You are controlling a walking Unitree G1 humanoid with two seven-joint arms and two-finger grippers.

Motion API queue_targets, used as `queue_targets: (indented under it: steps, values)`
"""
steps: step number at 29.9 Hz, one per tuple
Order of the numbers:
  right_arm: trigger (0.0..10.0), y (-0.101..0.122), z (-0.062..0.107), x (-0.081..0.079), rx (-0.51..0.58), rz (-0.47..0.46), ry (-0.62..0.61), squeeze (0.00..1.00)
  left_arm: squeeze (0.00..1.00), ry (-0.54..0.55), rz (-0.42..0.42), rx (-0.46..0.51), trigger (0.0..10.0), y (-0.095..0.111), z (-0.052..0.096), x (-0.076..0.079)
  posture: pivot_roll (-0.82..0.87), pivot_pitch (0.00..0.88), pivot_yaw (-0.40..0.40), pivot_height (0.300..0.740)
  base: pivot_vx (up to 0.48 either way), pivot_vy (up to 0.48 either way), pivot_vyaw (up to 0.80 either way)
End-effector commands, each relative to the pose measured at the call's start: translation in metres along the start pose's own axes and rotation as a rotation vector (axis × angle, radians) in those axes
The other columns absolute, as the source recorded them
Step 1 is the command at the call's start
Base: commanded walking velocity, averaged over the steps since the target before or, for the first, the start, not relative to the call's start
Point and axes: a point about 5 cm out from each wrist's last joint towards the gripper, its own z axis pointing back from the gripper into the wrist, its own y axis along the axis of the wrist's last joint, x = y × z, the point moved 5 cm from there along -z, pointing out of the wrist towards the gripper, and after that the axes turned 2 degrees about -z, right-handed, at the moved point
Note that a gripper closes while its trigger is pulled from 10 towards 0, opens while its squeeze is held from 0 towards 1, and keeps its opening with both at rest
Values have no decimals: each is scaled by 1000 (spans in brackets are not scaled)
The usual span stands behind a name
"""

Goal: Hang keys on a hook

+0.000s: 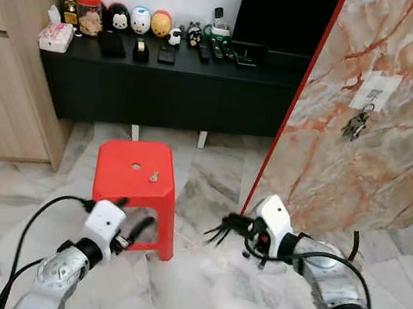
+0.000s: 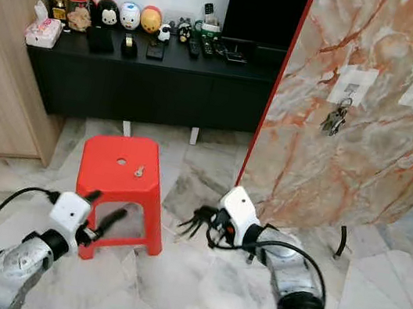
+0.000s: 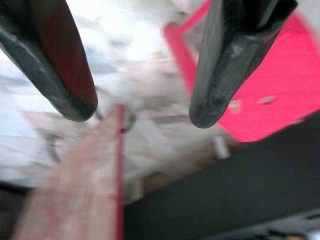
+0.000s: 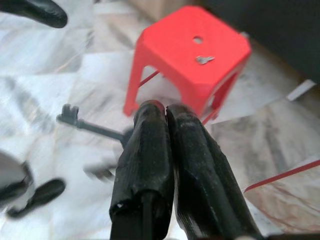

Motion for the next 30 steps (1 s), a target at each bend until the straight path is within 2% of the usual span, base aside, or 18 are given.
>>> queue_targets:
  steps: [1, 3, 5, 12, 14, 30]
  values:
    - [10000, 6, 4, -2, -20, 43, 60, 0, 0, -120, 25, -35, 10000, 0, 1, 15, 67, 0, -117, 740, 0, 0, 0]
    - [10000, 8, 6, -11, -17, 53, 151, 0, 0, -257, 31, -60, 10000, 6, 5, 31, 68, 0, -118, 740, 0, 0, 0]
    - [10000, 13, 8, -18, 4, 58, 206, 0, 0, -303, 29, -62, 10000, 11, 5, 35, 73, 0, -120, 740, 0, 0, 0]
    - [10000, 34, 10, -29, 90, 57, 297, 0, 0, -349, 38, -51, 10000, 23, 3, 43, 67, 0, -116, 740, 0, 0, 0]
    - [10000, 40, 10, -34, 105, 85, 334, 0, 0, -360, 54, -53, 10000, 27, 3, 45, 67, 0, -116, 740, 0, 0, 0]
    - [10000, 64, 8, -39, 140, 150, 366, 0, 0, -412, 54, -108, 10000, 27, 8, 55, 73, 0, -123, 740, 0, 0, 0]
